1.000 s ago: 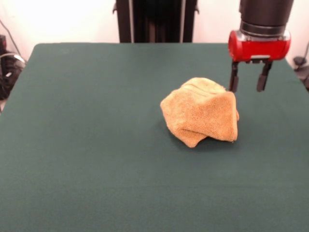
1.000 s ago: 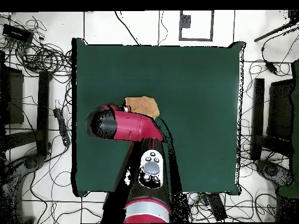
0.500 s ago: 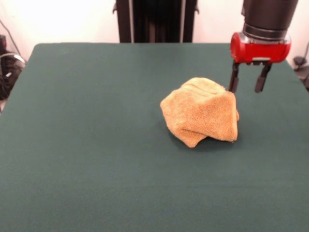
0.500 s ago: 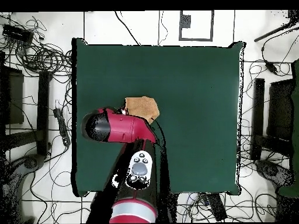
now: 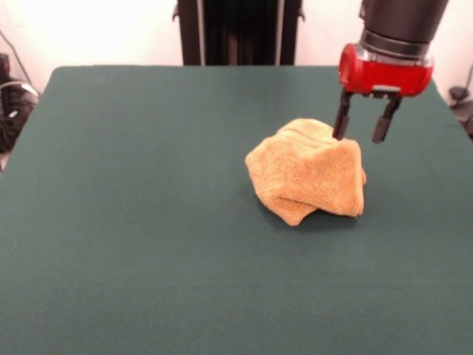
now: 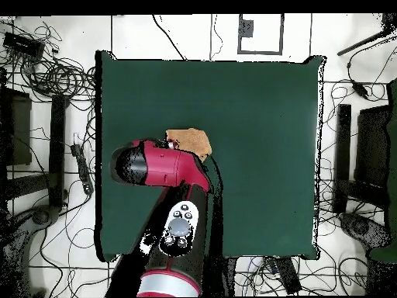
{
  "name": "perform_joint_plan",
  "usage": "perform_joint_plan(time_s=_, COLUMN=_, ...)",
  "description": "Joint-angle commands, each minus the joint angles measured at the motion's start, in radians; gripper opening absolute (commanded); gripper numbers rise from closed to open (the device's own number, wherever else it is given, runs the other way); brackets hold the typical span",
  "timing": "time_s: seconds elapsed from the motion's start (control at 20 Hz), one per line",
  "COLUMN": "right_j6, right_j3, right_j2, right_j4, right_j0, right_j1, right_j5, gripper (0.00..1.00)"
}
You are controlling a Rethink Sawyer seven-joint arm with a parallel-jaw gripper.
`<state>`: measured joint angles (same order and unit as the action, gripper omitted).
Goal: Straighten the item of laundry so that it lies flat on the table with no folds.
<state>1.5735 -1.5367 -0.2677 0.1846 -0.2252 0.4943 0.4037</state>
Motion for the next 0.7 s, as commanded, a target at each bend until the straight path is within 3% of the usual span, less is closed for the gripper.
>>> perform_joint_plan(time_s=0.05, right_j6=0.212, right_j3=0.051, right_j2=-0.007, right_j4=0.003, right_j0=-0.022, right_j1=-0.046, right_j5=0.118, gripper=1.00)
perform_joint_plan(time_s=0.7, right_j6=0.233, right_j3=0.038, right_j2=-0.003, right_j4=0.020, right_j0=-0.027, right_j1=-0.079, right_j5=0.047, gripper=1.00)
